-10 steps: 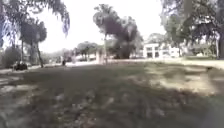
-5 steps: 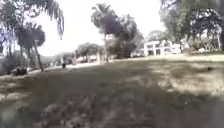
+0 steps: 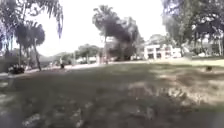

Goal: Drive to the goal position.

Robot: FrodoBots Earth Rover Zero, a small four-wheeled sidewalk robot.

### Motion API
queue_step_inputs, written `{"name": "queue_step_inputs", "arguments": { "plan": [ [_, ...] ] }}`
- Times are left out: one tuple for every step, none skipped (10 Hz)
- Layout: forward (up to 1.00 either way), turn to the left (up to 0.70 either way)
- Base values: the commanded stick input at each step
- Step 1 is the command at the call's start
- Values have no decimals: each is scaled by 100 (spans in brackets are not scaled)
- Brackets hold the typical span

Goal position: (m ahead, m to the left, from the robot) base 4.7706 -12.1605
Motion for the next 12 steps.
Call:
{"name": "queue_step_inputs", "arguments": {
  "plan": [
    [70, 0],
    [70, 0],
    [70, 0],
    [70, 0],
    [70, 0],
    [70, 0],
    [70, 0],
    [70, 0],
    [70, 0],
    [70, 0],
    [70, 0],
    [70, 0]
  ]
}}
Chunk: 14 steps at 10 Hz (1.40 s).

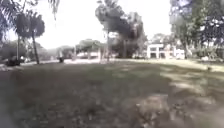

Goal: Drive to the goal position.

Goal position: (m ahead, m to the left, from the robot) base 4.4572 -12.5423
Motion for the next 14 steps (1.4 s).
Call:
{"name": "queue_step_inputs", "arguments": {
  "plan": [
    [70, 0],
    [70, 0],
    [70, 0],
    [70, 0],
    [70, 0],
    [70, 0],
    [70, 0],
    [70, 0],
    [70, 0],
    [70, 0],
    [70, 0],
    [70, 0],
    [70, 0],
    [70, 0]
  ]
}}
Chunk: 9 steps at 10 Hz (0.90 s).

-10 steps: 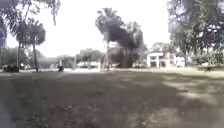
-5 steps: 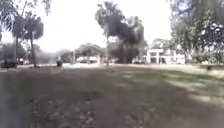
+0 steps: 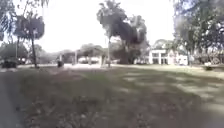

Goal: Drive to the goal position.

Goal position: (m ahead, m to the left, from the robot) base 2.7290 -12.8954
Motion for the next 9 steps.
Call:
{"name": "queue_step_inputs", "arguments": {
  "plan": [
    [70, 0],
    [70, 0],
    [70, 0],
    [70, 0],
    [70, 0],
    [70, 0],
    [70, 0],
    [70, 0],
    [70, 0]
  ]
}}
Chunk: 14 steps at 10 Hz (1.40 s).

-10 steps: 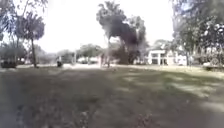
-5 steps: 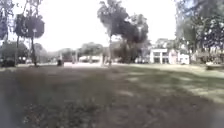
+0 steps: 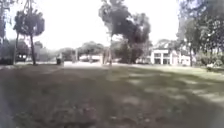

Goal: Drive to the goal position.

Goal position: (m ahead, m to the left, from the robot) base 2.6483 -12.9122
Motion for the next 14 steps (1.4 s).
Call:
{"name": "queue_step_inputs", "arguments": {
  "plan": [
    [70, 0],
    [70, 0],
    [70, 0],
    [70, 0],
    [70, 0],
    [70, 0],
    [70, 0],
    [70, 0],
    [70, 0],
    [70, 0],
    [70, 0],
    [70, 0],
    [70, 0],
    [70, 0]
  ]
}}
